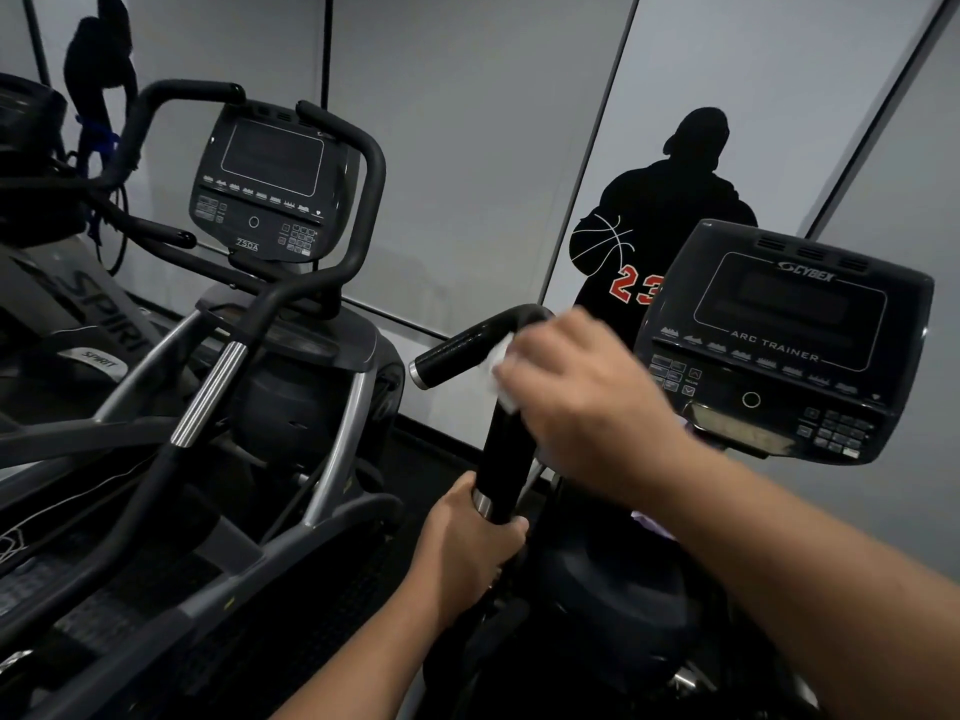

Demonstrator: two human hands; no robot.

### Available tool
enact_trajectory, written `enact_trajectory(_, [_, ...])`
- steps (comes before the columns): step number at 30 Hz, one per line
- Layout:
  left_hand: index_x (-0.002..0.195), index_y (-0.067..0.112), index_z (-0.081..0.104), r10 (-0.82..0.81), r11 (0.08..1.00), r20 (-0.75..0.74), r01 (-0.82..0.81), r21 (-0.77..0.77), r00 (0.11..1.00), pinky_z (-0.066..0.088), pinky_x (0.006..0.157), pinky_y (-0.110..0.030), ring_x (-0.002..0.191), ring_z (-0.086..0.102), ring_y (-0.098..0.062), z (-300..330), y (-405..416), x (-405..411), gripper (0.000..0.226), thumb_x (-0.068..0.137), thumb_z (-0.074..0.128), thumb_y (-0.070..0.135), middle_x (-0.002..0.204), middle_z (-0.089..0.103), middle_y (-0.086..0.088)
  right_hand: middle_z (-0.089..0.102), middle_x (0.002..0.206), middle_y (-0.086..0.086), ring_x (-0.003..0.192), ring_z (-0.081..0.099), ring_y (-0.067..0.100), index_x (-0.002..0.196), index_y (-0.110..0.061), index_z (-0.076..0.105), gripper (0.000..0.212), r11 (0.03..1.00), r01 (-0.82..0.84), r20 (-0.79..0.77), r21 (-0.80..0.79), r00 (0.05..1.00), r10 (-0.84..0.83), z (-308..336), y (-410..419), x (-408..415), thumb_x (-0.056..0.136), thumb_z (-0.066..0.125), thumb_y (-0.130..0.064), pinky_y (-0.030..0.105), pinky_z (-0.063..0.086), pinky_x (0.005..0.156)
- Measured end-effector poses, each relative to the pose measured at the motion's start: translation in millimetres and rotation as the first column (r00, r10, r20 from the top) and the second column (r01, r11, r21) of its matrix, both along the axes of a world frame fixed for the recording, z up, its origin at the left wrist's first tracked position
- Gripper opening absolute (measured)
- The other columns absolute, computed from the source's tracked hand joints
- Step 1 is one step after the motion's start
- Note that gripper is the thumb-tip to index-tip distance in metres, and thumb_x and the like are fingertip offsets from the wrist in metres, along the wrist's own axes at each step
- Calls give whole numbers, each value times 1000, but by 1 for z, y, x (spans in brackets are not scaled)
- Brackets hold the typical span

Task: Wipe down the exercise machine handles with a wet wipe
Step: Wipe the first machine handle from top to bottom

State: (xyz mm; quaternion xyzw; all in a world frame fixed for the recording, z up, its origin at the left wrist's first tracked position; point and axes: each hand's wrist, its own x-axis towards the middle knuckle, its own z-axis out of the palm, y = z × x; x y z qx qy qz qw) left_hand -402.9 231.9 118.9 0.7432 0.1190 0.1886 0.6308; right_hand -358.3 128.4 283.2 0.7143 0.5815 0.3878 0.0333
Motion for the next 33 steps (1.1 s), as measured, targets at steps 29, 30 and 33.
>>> enact_trajectory(29, [79, 25, 56, -23, 1000, -2, 23, -8, 1000, 45, 55, -17, 58, 57, 1, -1, 0, 2, 20, 75, 76, 24, 68, 64, 11, 52, 83, 12, 69, 48, 26, 82, 1, 63, 23, 876, 135, -328, 463, 944, 28, -20, -9, 2, 95, 44, -5, 33, 40, 56])
enact_trajectory(30, [76, 27, 55, -11, 1000, -4, 11, -23, 1000, 44, 55, -17, 57, 56, 2, -1, 0, 1, 23, 76, 77, 22, 65, 62, 12, 52, 89, 10, 72, 49, 24, 89, 1, 65, 17, 843, 170, -378, 510, 925, 42, -8, -5, 9, 93, 48, -3, 32, 41, 58])
enact_trajectory(33, [72, 31, 50, 3, 1000, -2, -3, -16, 1000, 44, 57, -20, 56, 54, 0, -1, 0, 0, 30, 75, 79, 22, 62, 57, 15, 49, 97, -2, 69, 47, 13, 98, -10, 63, 12, 823, 278, -561, 495, 826, 58, -4, 4, 21, 93, 54, -4, 27, 41, 60])
